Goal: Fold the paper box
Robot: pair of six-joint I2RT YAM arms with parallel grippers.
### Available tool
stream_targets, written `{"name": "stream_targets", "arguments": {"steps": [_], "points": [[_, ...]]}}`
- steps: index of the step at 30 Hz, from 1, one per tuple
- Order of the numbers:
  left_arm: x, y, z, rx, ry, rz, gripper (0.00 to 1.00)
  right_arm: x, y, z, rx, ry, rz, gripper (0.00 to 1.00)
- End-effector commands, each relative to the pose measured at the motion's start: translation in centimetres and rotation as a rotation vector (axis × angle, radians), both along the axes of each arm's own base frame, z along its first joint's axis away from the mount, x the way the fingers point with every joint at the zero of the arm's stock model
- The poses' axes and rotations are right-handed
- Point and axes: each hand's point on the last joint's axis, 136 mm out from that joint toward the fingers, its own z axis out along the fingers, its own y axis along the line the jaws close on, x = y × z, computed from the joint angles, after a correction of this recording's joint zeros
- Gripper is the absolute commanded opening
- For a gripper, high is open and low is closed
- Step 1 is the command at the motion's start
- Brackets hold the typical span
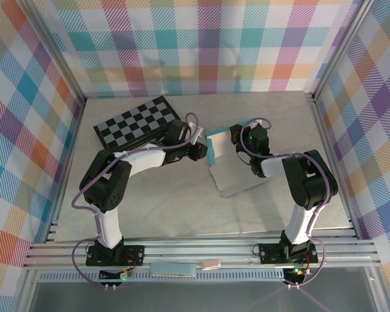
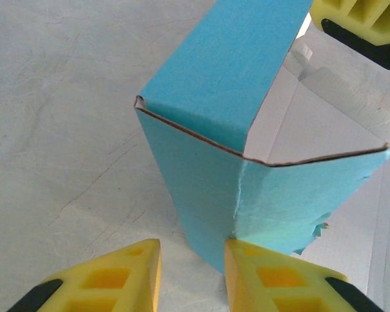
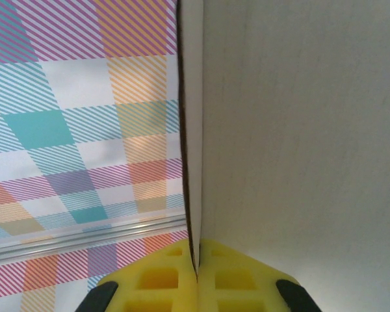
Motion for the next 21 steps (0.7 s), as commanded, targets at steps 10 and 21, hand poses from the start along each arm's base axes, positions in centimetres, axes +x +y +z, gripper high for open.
{"name": "stream_targets", "arguments": {"steps": [10,21], "points": [[0.0,-1.5,1.6,-0.118,-0.049,0.043,0.37,-0.3,0.3,0.8,0.024,-0.03,0.004,0.0],[-0.7,-1.7,1.7,-0.226,-0.07,0.06,0.39,0.2,0.4,1.2,0.039,-0.034,-0.003,0.0]]}}
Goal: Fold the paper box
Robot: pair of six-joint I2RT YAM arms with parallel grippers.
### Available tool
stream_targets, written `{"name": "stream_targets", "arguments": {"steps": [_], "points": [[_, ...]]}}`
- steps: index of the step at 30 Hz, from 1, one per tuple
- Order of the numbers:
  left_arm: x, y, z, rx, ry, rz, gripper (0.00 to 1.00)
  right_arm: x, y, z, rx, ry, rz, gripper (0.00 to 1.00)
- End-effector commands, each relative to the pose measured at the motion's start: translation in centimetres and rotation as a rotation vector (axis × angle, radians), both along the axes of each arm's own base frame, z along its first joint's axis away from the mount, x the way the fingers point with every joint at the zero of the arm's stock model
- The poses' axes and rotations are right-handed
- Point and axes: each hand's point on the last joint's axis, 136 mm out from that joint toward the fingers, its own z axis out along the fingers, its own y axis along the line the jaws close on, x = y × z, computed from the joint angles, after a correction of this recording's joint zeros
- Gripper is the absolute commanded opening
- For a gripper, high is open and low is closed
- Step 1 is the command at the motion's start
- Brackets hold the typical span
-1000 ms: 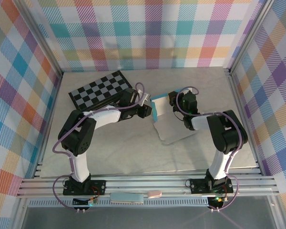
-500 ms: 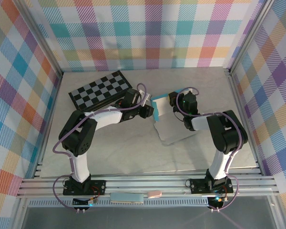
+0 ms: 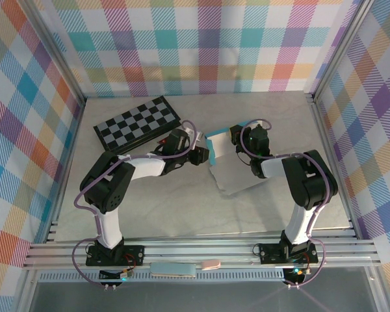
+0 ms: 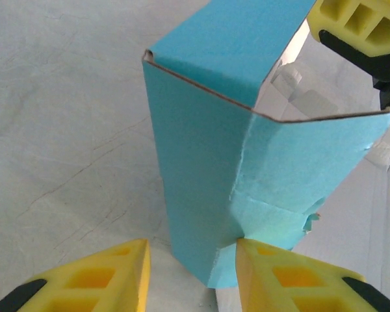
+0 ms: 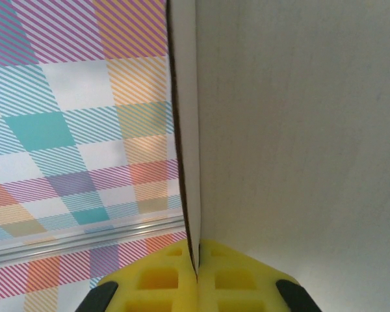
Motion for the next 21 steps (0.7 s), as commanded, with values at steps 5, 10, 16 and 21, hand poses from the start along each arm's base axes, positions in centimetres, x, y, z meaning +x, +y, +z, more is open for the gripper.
{"name": "stream_targets", "arguments": {"steps": [5,10,16,21], "points": [[0.6,-1.5,2.7,-0.122,-0.075,0.003,0.39,0.3,0.6,1.4,0.029,-0.037,0.006,0.0],[0.4,-1.8,2.9,-0.17,-0.126,-0.007,0.41,0.1,0.4,1.2,0.029,-0.026,0.002,0.0],[0.9,-1.7,1.8,-0.133,-0.114,0.007,0.41,0.2,0.5,1.6,0.034,-0.034,0.007,0.0],[1.2,-2.2,1.7,-0.126,-0.128,0.012,0.41,0.1,0.4,1.7,0.034,-0.033,0.004,0.0]]}}
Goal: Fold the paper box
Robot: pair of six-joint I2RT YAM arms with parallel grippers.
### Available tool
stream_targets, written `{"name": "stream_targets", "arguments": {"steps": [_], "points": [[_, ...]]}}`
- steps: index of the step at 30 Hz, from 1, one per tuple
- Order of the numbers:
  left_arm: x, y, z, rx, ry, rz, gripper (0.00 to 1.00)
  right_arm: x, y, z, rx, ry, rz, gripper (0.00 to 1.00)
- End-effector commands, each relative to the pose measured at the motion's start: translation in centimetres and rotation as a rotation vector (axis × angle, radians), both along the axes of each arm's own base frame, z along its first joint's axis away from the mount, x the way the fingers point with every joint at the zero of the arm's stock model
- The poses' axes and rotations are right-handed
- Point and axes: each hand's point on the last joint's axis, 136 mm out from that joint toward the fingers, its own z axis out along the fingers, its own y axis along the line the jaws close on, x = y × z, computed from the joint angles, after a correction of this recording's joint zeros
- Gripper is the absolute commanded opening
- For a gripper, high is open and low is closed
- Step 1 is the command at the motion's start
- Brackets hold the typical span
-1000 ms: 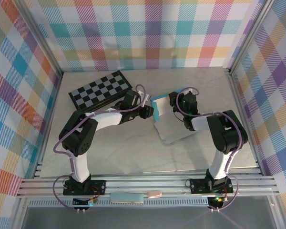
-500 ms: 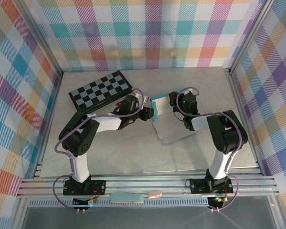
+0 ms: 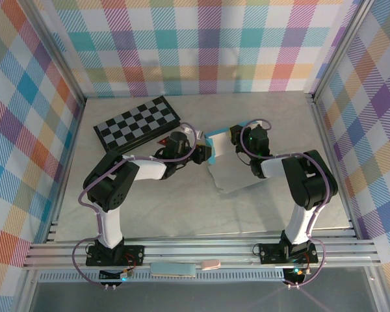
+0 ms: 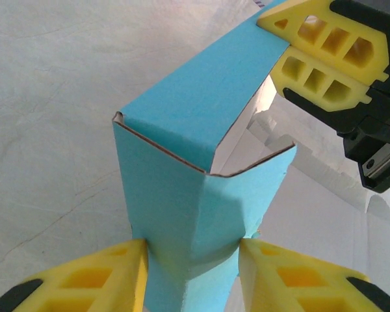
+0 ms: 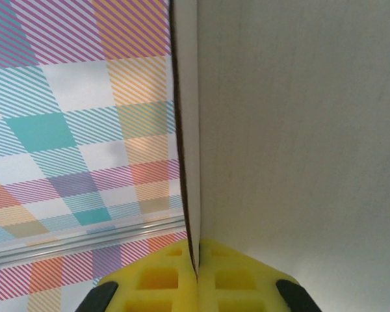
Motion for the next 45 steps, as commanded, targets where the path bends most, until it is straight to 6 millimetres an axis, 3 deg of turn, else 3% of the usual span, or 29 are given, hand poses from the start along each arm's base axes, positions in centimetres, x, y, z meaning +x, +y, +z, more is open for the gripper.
{"name": "stream_targets", "arguments": {"steps": [1,18,23,27,30,33,38,45], "points": [[0.3,-1.2,0.3,-0.008,-0.044,-0.002,0.41,0.1,0.4,1.7,0.03,-0.04,0.003,0.0],[1.9,-1.5,-0.3,0.106,-0.181,0.164,0.38,-1.5,0.1,1.9,0.07,-0.062,-0.023,0.0],[2.5,-1.5,-0.3,0.093,-0.203,0.191,0.32,-2.0,0.1,1.5,0.075,-0.052,-0.019,0.0],[2.8,-1.9,-0.3,0.082,-0.211,0.185,0.2,-2.4,0.0,1.4,0.072,-0.041,-0.019,0.0],[2.7,-2.4,-0.4,0.075,-0.212,0.162,0.18,-2.6,0.0,1.2,0.072,-0.033,-0.014,0.0],[2.6,-2.8,-0.3,0.068,-0.216,0.141,0.18,-2.8,0.1,1.2,0.071,-0.028,-0.009,0.0],[2.8,-3.2,-0.4,0.074,-0.223,0.128,0.29,-2.9,0.1,1.5,0.069,-0.03,-0.005,0.0],[3.5,-3.8,-0.5,0.082,-0.217,0.108,0.22,-3.1,-0.1,1.5,0.066,-0.022,-0.008,0.0]]}}
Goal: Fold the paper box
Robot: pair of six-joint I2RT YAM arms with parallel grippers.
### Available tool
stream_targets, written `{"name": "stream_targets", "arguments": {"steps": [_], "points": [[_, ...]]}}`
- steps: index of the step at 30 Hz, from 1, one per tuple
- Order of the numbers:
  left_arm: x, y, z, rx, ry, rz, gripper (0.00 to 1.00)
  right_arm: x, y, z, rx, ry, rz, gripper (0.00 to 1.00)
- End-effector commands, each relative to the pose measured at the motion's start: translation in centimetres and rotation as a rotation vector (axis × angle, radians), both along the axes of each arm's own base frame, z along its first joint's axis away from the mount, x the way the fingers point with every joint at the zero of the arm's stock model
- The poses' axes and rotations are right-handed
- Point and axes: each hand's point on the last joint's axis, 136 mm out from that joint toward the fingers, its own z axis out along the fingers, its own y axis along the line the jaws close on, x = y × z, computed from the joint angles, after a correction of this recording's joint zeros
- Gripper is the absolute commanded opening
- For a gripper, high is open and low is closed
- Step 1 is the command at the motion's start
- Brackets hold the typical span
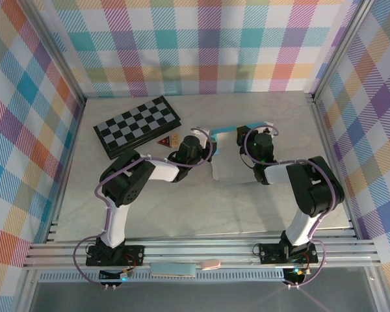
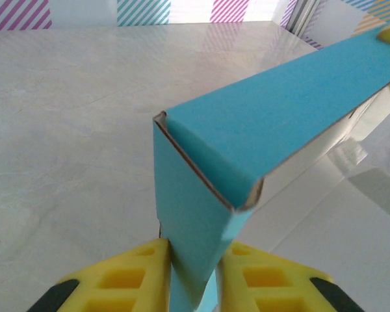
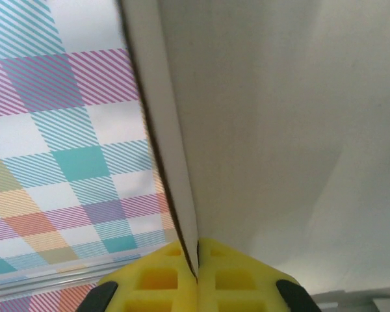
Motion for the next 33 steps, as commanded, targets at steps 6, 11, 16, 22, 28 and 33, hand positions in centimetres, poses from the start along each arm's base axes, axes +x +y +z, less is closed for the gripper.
{"name": "stream_targets", "arguments": {"steps": [6,11,16,22,28,33], "points": [[0.7,-2.2,0.5,-0.009,-0.001,-0.067,0.12,-1.8,2.6,-0.6,0.015,0.041,0.126,0.0],[1.0,-2.4,1.1,-0.014,0.002,-0.064,0.0,-1.9,2.3,-1.0,0.005,0.059,0.112,0.0],[1.0,-2.8,0.9,-0.024,0.013,-0.073,0.0,-1.5,2.2,-1.5,0.005,0.061,0.098,0.0],[1.5,-3.1,0.4,-0.02,0.031,-0.069,0.16,-1.5,2.0,-2.0,0.006,0.081,0.089,0.0],[2.5,-2.8,-0.5,-0.02,0.054,-0.03,0.26,-1.4,1.5,-2.1,0.011,0.089,0.076,0.0],[3.2,-2.4,-0.7,-0.036,0.061,0.002,0.31,-1.3,1.3,-2.1,0.023,0.1,0.069,0.0]]}}
